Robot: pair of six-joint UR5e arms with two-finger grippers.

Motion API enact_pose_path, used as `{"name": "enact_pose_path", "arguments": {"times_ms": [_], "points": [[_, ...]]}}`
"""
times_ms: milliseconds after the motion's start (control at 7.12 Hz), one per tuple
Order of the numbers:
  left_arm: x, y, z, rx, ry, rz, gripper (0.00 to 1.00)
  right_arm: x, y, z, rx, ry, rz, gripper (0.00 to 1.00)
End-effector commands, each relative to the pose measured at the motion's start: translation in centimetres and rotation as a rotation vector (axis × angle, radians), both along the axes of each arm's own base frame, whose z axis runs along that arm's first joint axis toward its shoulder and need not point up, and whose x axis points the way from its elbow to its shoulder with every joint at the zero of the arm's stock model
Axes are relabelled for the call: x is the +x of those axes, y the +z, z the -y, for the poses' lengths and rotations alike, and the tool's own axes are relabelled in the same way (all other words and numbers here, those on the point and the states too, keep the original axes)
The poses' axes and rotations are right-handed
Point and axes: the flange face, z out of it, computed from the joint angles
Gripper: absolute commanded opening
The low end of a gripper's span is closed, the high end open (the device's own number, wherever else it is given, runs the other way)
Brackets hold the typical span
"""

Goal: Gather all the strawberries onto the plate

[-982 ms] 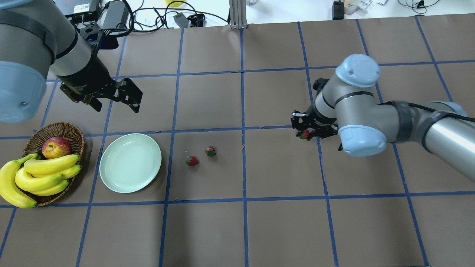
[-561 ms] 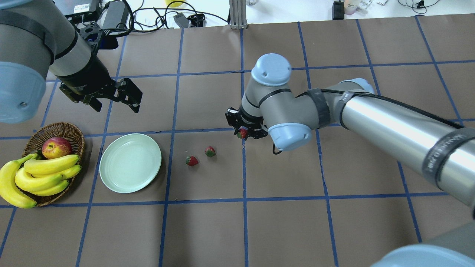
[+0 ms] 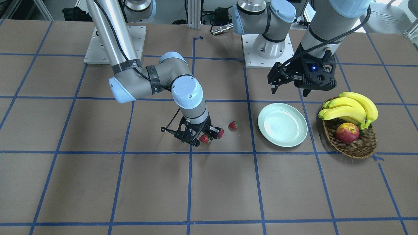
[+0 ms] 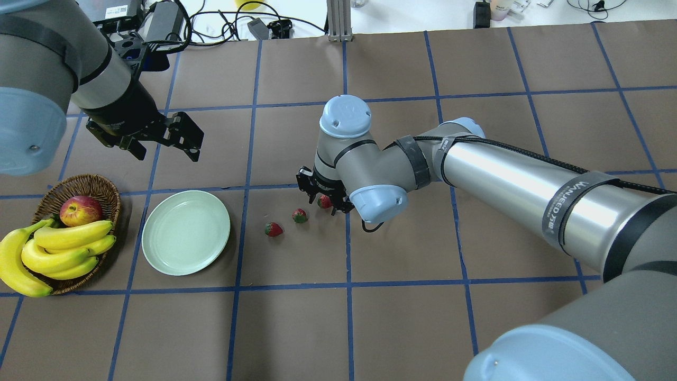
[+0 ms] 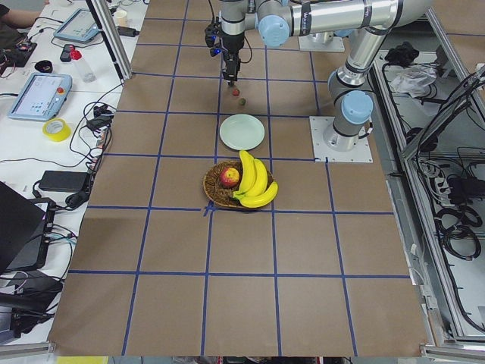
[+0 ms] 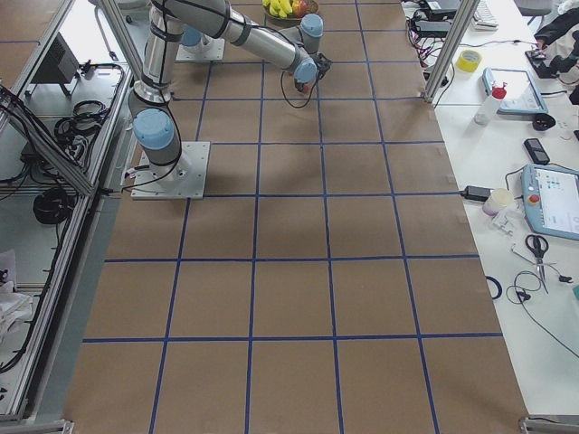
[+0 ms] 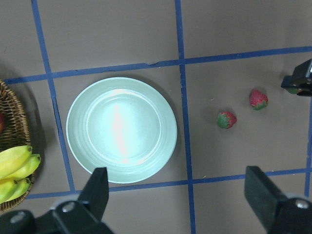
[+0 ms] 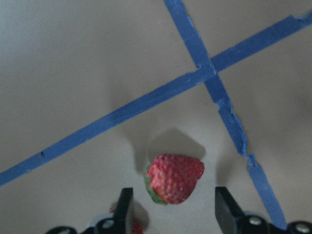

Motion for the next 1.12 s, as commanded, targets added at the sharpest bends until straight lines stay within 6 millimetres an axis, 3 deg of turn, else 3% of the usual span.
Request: {"name": "enact_pose_path", "arguments": {"times_ms": [0,140,281,561,702,842,982], "points": [[0.0,-0.2,0.0,0.011,0.008,-0.001,1.0,-0.4,2.1,0.5,-0.043,0.005,-0.02,1.0],[0.1,-0.3,0.1,0.013,0.01,0.009,1.0,-2.9,4.1,1.1,-0.074,0.061,-0.092,1.0],[0.1,-0.3,0.1,0.013,0.011,0.009,1.0,-7.4,6.3,2.6,-0.057,0.111,-0.107,1.0],[-1.6,-0.5,0.0,0.007,0.02,0.002,1.0,-19.6,11.8,5.2,-0.049,0.19,-0.119,1.0],[-2.9,-1.4,-0.2,0.025,0.052,0.003,1.0,-25.1,13.2,6.1,-0.043,0.167,-0.134,1.0],[-3.6,-2.9,-0.3,0.026,0.072,0.0,1.0,-27.8,15.9,6.2,-0.066,0.182,-0.137,1.0],[-4.5,-5.4,-1.0,0.063,0.102,-0.029,1.0,-27.7,20.4,6.0,-0.078,0.197,-0.139,1.0]]}}
